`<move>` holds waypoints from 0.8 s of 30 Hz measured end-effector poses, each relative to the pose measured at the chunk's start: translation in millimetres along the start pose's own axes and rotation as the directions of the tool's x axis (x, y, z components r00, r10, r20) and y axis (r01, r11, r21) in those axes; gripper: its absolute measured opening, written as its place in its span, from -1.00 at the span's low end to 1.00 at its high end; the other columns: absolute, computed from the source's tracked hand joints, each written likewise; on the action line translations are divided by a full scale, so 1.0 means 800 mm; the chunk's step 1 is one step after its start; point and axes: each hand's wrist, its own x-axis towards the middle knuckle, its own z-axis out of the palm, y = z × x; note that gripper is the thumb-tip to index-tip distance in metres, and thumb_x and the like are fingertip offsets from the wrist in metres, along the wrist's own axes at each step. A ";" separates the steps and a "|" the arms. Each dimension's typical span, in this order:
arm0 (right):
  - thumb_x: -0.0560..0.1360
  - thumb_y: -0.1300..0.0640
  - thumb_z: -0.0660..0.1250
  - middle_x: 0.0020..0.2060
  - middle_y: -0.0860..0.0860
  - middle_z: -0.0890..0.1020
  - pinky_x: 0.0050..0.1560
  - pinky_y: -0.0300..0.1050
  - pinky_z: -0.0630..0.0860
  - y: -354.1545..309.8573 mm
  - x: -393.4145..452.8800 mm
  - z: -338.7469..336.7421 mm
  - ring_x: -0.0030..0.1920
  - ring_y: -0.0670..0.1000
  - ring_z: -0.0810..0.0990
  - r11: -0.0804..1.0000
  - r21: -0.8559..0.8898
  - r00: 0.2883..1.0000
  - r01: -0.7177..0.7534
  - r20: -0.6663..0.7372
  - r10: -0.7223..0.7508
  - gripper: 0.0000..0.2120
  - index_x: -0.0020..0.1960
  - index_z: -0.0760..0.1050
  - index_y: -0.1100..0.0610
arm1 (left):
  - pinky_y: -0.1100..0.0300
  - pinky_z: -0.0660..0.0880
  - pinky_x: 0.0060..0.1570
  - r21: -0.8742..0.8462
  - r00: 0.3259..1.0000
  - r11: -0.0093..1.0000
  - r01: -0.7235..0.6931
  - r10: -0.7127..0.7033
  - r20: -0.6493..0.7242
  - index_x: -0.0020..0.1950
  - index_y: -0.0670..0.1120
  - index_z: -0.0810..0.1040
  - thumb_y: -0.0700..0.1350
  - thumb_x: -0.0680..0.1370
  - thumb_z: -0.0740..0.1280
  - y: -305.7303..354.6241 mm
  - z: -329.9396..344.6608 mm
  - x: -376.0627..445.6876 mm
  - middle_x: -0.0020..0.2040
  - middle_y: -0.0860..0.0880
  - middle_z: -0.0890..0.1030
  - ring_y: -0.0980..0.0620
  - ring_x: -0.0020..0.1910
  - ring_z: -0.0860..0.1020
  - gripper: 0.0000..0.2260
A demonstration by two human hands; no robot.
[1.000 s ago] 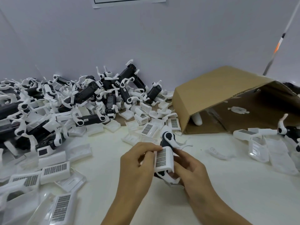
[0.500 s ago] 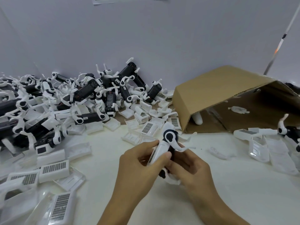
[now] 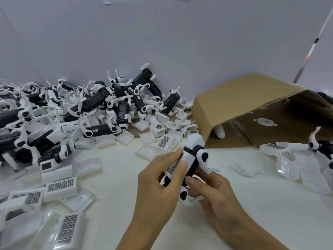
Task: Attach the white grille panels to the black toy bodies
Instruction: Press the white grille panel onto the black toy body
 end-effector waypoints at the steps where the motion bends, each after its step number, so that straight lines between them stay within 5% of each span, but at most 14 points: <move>1: 0.47 0.17 0.49 0.10 0.13 0.72 -0.06 -0.20 0.60 -0.001 0.000 0.001 0.00 0.05 0.73 1.000 -0.004 1.000 -0.001 0.005 0.001 -0.71 0.19 0.68 0.07 | 0.33 0.56 0.00 -0.006 1.000 1.000 0.004 -0.004 -0.019 0.11 0.13 0.69 -0.01 0.47 0.45 -0.001 0.000 0.000 0.02 0.17 0.72 0.17 0.06 0.67 -0.78; 3: 0.45 0.15 0.44 0.07 0.14 0.73 -0.13 -0.23 0.59 -0.002 0.000 0.001 -0.11 0.00 0.73 1.000 0.015 1.000 -0.006 0.014 0.006 -0.70 0.18 0.69 0.08 | 0.33 0.58 -0.05 -0.030 0.998 0.999 0.043 -0.044 -0.044 0.13 0.14 0.67 0.04 0.41 0.49 -0.004 0.001 0.000 -0.01 0.15 0.73 0.15 0.01 0.69 -0.70; 6: 0.45 0.09 0.45 0.14 0.17 0.70 -0.06 -0.15 0.61 -0.005 0.000 0.001 0.06 0.13 0.71 0.997 0.075 0.999 -0.015 0.045 0.011 -0.62 0.24 0.65 0.16 | 0.28 0.60 -0.05 -0.090 0.984 0.980 0.176 -0.179 -0.018 0.22 0.13 0.64 0.15 0.37 0.51 -0.007 0.000 0.003 0.02 0.14 0.72 0.15 0.04 0.68 -0.57; 9: 0.49 0.06 0.46 0.19 0.15 0.68 0.01 -0.07 0.62 -0.008 0.003 -0.001 0.20 0.21 0.65 0.999 0.037 1.000 -0.013 -0.001 0.013 -0.65 0.24 0.65 0.13 | 0.29 0.55 -0.14 -0.072 0.977 0.974 0.214 -0.211 0.041 0.09 0.12 0.70 0.26 0.50 0.40 -0.007 0.001 0.003 -0.05 0.07 0.73 0.09 -0.04 0.68 -0.70; 14: 0.45 0.05 0.48 0.12 0.09 0.72 -0.02 -0.09 0.63 -0.009 0.004 -0.003 0.03 0.16 0.70 0.999 -0.037 0.997 0.038 -0.073 -0.040 -0.70 0.19 0.69 -0.03 | 0.20 0.58 -0.24 -0.137 0.979 0.970 0.201 -0.202 0.014 -0.05 0.11 0.69 0.25 0.50 0.35 -0.001 0.008 -0.002 -0.13 0.00 0.72 0.03 -0.21 0.67 -0.74; 20: 0.50 0.06 0.35 0.13 0.04 0.72 -0.09 -0.22 0.62 -0.006 0.003 0.001 0.03 0.06 0.74 0.997 -0.009 0.997 0.073 -0.032 -0.074 -0.69 0.22 0.67 -0.05 | 0.00 0.66 -0.16 -0.132 0.981 0.972 0.194 -0.196 -0.003 -0.06 0.11 0.70 0.28 0.49 0.42 -0.002 0.010 -0.004 -0.14 -0.02 0.73 -0.08 -0.15 0.69 -0.74; 24: 0.52 0.05 0.32 0.18 0.01 0.70 0.01 -0.23 0.61 -0.007 0.004 -0.003 0.15 0.02 0.70 0.998 0.016 0.998 0.056 -0.006 -0.056 -0.69 0.22 0.66 -0.12 | 0.10 0.66 -0.16 -0.119 0.965 0.960 0.253 -0.241 0.102 -0.09 0.14 0.60 0.23 0.43 0.44 -0.004 0.004 -0.002 -0.15 -0.05 0.73 -0.09 -0.17 0.71 -0.79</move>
